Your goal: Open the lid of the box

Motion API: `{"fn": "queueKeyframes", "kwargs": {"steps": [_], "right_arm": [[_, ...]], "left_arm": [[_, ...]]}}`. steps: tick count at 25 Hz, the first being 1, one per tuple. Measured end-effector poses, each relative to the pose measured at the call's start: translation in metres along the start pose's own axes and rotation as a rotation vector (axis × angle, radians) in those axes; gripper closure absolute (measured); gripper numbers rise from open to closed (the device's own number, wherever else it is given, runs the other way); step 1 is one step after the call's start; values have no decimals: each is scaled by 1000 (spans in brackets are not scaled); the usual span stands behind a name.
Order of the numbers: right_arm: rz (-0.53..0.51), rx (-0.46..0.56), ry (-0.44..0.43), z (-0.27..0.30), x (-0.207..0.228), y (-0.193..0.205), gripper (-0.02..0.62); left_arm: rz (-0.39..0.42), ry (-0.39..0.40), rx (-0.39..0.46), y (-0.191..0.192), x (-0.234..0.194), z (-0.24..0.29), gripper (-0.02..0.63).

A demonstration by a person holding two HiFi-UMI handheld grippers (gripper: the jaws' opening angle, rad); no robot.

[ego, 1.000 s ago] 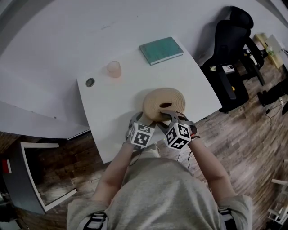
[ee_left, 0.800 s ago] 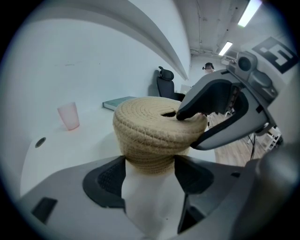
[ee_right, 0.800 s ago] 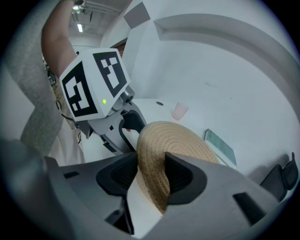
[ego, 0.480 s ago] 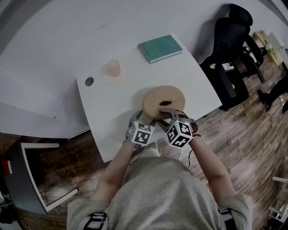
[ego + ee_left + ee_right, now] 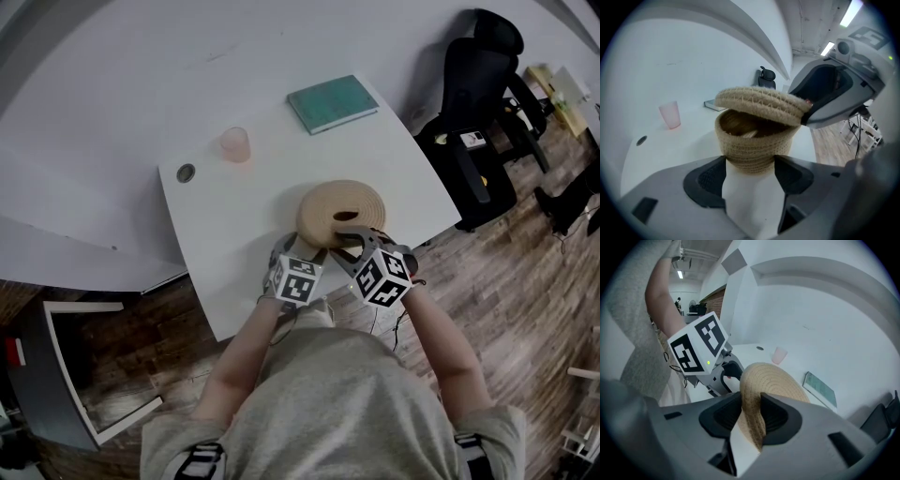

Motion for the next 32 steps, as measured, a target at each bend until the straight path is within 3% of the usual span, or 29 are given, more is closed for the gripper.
{"fn": "queueKeyframes", "kwargs": {"steps": [14, 32], "right_arm": [[155, 84, 87, -22, 41, -20, 499], [568, 138, 268, -49, 94, 0, 515]], "left_arm": [[-9, -6, -1, -1, 2, -1, 305], [-7, -11, 4, 0, 2, -3, 305]]}}
Point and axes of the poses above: the fingertips, and each gripper's own axes: z forward along the fingers, x to its right, y out of its underside, the point moved 3 cm from there along -z, backward along the fingers, and after that the axes turned 15 degrees about y, right-handed, at the moved point
